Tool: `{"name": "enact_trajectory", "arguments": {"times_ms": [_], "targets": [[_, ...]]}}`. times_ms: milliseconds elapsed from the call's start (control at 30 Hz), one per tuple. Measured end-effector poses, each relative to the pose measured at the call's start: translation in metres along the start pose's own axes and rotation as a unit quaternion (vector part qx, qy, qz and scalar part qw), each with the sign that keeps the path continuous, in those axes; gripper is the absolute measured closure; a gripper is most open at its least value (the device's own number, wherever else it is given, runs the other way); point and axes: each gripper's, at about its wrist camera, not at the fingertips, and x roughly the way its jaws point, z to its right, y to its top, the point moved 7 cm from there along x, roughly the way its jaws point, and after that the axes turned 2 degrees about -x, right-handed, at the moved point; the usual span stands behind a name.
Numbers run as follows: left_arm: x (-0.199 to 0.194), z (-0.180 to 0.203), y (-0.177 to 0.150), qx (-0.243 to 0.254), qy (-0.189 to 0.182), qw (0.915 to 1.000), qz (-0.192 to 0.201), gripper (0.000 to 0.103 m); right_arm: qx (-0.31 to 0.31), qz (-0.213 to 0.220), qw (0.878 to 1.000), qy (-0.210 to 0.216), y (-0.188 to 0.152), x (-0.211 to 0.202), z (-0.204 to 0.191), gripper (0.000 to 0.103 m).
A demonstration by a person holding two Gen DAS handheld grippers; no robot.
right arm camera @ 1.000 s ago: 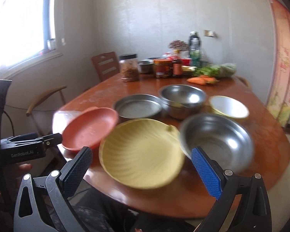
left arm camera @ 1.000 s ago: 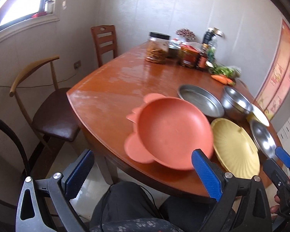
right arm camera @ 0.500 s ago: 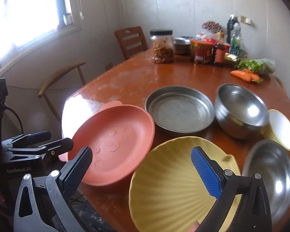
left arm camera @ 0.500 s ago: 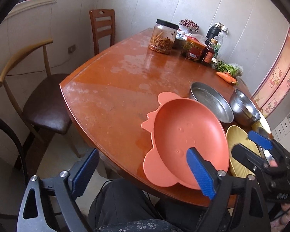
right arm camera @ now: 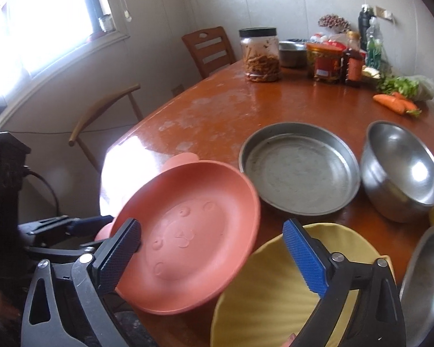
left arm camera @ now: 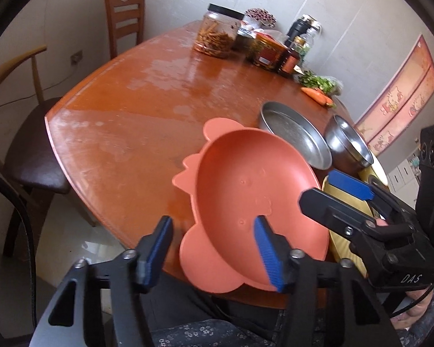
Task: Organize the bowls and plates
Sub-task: 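Reach the left tool to the orange bear plate rim and grasp it, then lift the orange plate with the left tool and carry it aside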
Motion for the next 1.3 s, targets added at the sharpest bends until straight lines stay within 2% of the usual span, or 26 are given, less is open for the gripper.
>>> {"name": "enact_trajectory", "arguments": {"times_ms": [33,233,333,367,467,500,667,867,933,1033,1133,1300], "targets": [[0.0,0.001,0.0,0.001,-0.003,1.0,0.0,0.056,-0.001,-0.002,1.0,0.004,0.0,0.002,-0.001,0.013],[0.002,0.006,0.003,0.006,-0.017,0.9998,-0.003,0.066,0.0,-0.007,0.999,0.035,0.003,0.004,-0.009,0.035],[0.003,0.004,0.006,0.007,-0.014,0.9999,-0.002,0.067,0.004,-0.014,0.998,0.054,0.005,0.007,-0.015,0.041],[0.005,0.0,0.005,0.003,-0.006,0.9999,-0.008,0.067,0.007,-0.014,0.999,0.049,0.005,0.007,-0.014,0.041],[0.005,-0.001,0.005,0.006,0.002,1.0,-0.005,0.067,-0.02,-0.002,1.0,-0.021,0.008,0.002,-0.006,0.041],[0.005,0.0,0.005,0.008,0.004,0.9999,-0.005,0.067,-0.025,0.002,0.999,-0.032,0.008,0.001,-0.005,0.041],[0.006,0.002,0.005,0.009,0.002,0.9999,-0.008,0.067,-0.011,-0.025,0.999,-0.021,0.004,0.01,0.002,0.041],[0.008,0.007,0.004,0.011,-0.008,0.9999,-0.008,0.067,-0.009,-0.019,1.0,-0.014,0.004,0.014,0.003,0.042],[0.009,0.008,0.004,0.014,-0.003,0.9999,-0.007,0.067,-0.01,-0.027,0.998,-0.052,0.004,0.019,0.012,0.042],[0.009,0.008,0.004,0.013,0.0,0.9999,-0.005,0.067,-0.002,-0.031,0.999,-0.014,0.0,0.021,0.007,0.042],[0.008,0.007,0.005,0.012,0.002,0.9999,-0.003,0.067,-0.009,-0.026,0.999,-0.024,0.001,0.019,0.003,0.042],[0.0,0.004,0.012,0.01,0.004,0.9999,0.007,0.067,0.005,-0.017,1.0,-0.009,0.007,0.011,-0.001,0.042]]}}
